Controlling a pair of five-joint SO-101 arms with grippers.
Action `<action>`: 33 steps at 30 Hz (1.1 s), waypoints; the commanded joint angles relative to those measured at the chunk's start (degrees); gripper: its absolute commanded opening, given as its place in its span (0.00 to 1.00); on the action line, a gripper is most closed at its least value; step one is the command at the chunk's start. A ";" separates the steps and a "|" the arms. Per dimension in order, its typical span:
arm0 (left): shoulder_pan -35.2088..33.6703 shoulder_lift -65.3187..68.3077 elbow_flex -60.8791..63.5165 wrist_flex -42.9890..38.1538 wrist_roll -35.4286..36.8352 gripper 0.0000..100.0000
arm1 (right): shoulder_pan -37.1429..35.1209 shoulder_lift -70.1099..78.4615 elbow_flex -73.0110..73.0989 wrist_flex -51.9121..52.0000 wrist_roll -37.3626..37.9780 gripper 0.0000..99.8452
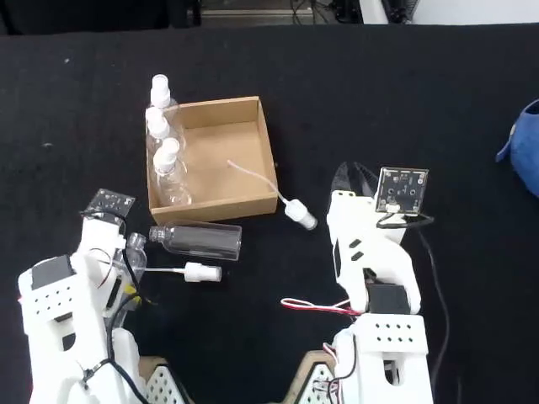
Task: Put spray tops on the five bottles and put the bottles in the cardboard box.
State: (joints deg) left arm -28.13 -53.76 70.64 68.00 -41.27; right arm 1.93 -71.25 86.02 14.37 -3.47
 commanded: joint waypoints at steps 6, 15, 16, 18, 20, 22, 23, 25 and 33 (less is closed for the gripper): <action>0.40 -0.62 -16.48 14.77 0.18 0.05 | -0.53 -1.54 -2.51 -1.58 0.35 0.03; 0.66 0.00 -41.98 32.18 0.18 0.05 | -0.44 -1.54 -2.51 -1.58 0.35 0.03; 0.66 0.09 -44.18 32.70 0.35 0.05 | -0.44 -1.54 -2.51 -1.58 0.35 0.03; 0.66 0.09 -47.96 32.79 0.53 0.05 | -0.44 -1.54 -2.51 -1.58 0.35 0.03; 2.59 0.09 -51.47 32.79 0.62 0.05 | -0.09 -1.54 -2.59 -1.58 0.35 0.03; 5.85 -0.44 -54.02 32.79 1.85 0.05 | 0.97 -1.54 -2.59 -1.58 0.09 0.03; 7.52 -0.44 -55.25 32.88 2.81 0.05 | 1.49 -1.54 -2.68 -1.58 0.09 0.03; 11.03 -0.26 -57.54 32.88 4.57 0.05 | 2.46 -1.54 -3.03 -1.58 0.09 0.03; 17.80 0.18 -72.84 32.70 11.16 0.05 | 2.90 -1.54 -3.30 -1.58 0.00 0.03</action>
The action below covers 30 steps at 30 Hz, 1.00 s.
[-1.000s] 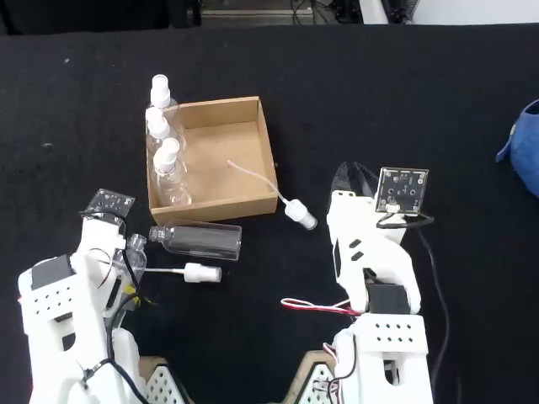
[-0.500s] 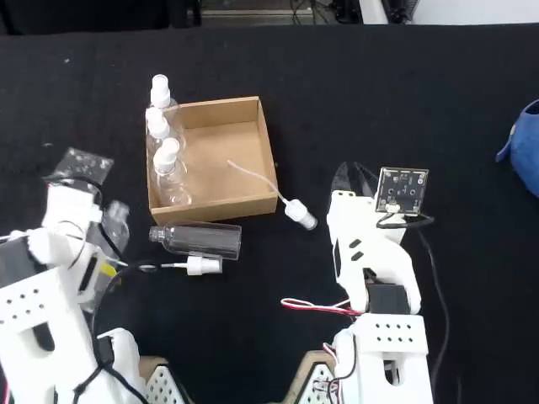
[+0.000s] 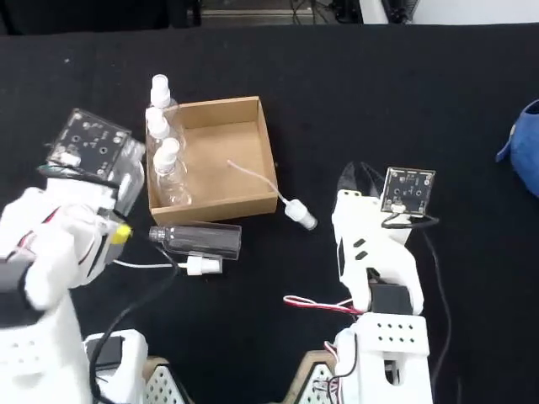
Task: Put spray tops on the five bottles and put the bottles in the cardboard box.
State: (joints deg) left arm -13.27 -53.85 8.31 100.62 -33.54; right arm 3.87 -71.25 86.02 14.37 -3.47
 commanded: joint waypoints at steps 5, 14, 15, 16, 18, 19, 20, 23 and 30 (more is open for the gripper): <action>14.37 0.26 -16.22 -2.37 7.74 0.05 | 2.11 -1.54 -4.09 -1.23 0.00 0.03; 36.97 5.80 -9.71 -13.27 16.79 0.05 | 13.54 -1.54 -12.79 7.30 0.00 0.03; 38.73 7.12 -9.01 -15.21 18.73 0.05 | 15.65 -1.54 -14.02 7.82 0.00 0.03; 40.66 8.44 -8.22 -17.58 20.48 0.05 | 18.20 -1.54 -14.90 8.53 0.00 0.03; 44.35 10.99 -5.93 -22.59 22.86 0.05 | 23.82 -1.36 -15.78 10.37 0.26 0.03; 45.76 12.22 -4.35 -25.58 23.91 0.05 | 27.08 -1.27 -15.87 10.99 0.18 0.03; 47.16 13.36 -2.42 -28.48 24.62 0.05 | 30.33 -1.01 -15.87 11.43 0.09 0.03; 49.36 16.26 4.88 -37.10 27.69 0.05 | 37.10 -0.92 -15.69 13.10 0.09 0.03; 51.30 20.04 24.48 -59.08 38.86 0.05 | 43.16 -0.84 -16.04 17.58 0.35 0.03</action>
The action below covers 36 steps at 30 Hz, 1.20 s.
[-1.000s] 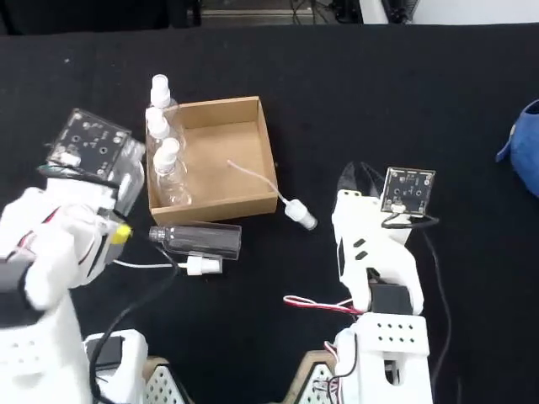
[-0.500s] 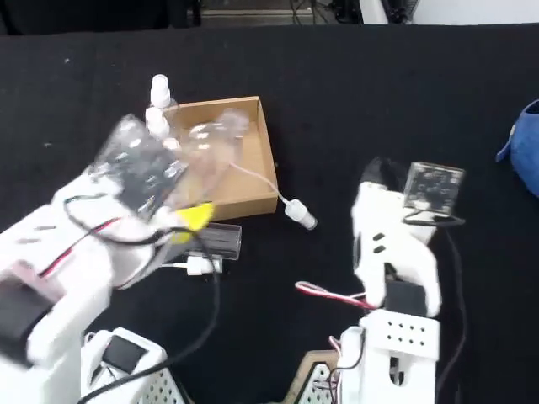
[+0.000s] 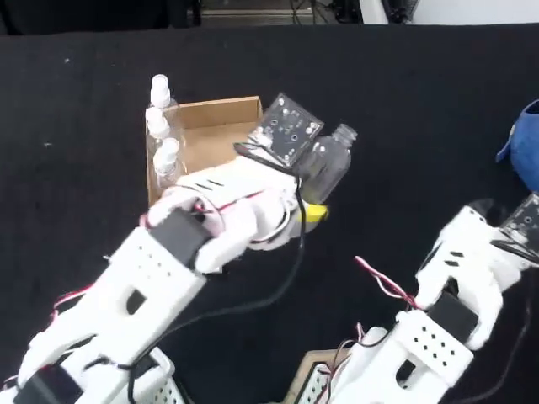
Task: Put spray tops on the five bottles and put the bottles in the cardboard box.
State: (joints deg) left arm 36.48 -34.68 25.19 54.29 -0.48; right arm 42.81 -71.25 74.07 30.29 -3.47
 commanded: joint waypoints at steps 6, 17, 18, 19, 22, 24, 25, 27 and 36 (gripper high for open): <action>8.22 5.98 19.74 -31.82 9.93 0.05 | 8.09 -0.84 -6.81 7.21 0.35 0.03; 12.00 27.87 8.84 -37.27 10.37 0.15 | 11.78 -0.75 -9.63 10.46 0.53 0.03; 12.53 28.57 8.48 -37.27 10.81 0.19 | 11.78 -0.75 -9.19 10.46 0.53 0.04; 12.79 28.84 8.48 -37.27 12.22 0.22 | 11.69 -0.75 -8.84 10.46 0.53 0.05; 12.62 28.66 7.08 -33.76 16.62 0.24 | 11.34 -0.75 -7.96 10.37 0.53 0.09; 11.91 27.34 3.65 -27.43 16.44 0.24 | 11.34 -0.75 -7.52 10.20 0.44 0.10; 11.56 26.37 1.71 -23.38 15.74 0.24 | 11.16 -0.75 -7.52 10.29 0.35 0.10; 10.42 24.09 -2.95 -14.59 13.63 0.24 | 9.58 0.13 -7.43 10.46 0.44 0.10; 0.13 13.89 -13.58 15.03 1.58 0.24 | -1.93 20.79 -16.48 18.20 4.22 0.12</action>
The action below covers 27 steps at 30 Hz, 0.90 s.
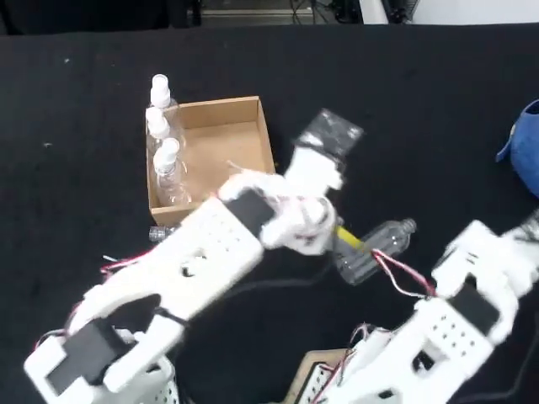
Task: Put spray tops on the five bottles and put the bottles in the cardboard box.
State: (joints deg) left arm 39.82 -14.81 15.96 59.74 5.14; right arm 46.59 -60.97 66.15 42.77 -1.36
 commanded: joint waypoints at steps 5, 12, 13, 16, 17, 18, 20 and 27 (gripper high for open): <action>-3.65 -8.26 2.68 11.34 -4.75 0.24 | -13.80 20.88 -16.75 17.32 -0.70 0.22; -3.30 -8.26 12.44 2.99 -4.40 0.24 | -27.25 29.32 -19.74 20.84 -15.74 0.27; -3.21 -8.26 13.14 2.11 -4.40 0.24 | -28.31 30.20 -19.82 20.84 -18.11 0.29; -3.21 -8.26 14.90 0.44 -4.40 0.24 | -30.33 33.10 -19.91 20.48 -23.47 0.35; -3.21 -8.26 15.25 0.35 -4.40 0.24 | -30.95 34.15 -19.91 20.13 -24.70 0.36; -3.21 -8.26 15.60 0.35 -4.40 0.24 | -31.38 35.30 -19.91 19.34 -25.76 0.36; -3.21 -8.26 15.69 0.62 -4.40 0.24 | -31.74 38.02 -19.82 16.88 -27.78 0.35; -3.12 -8.26 16.48 0.44 -4.31 0.24 | -33.67 47.34 -19.82 10.46 -30.33 0.34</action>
State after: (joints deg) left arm 37.01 -20.62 33.19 60.97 0.75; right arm 14.77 -18.33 48.13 56.04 -30.81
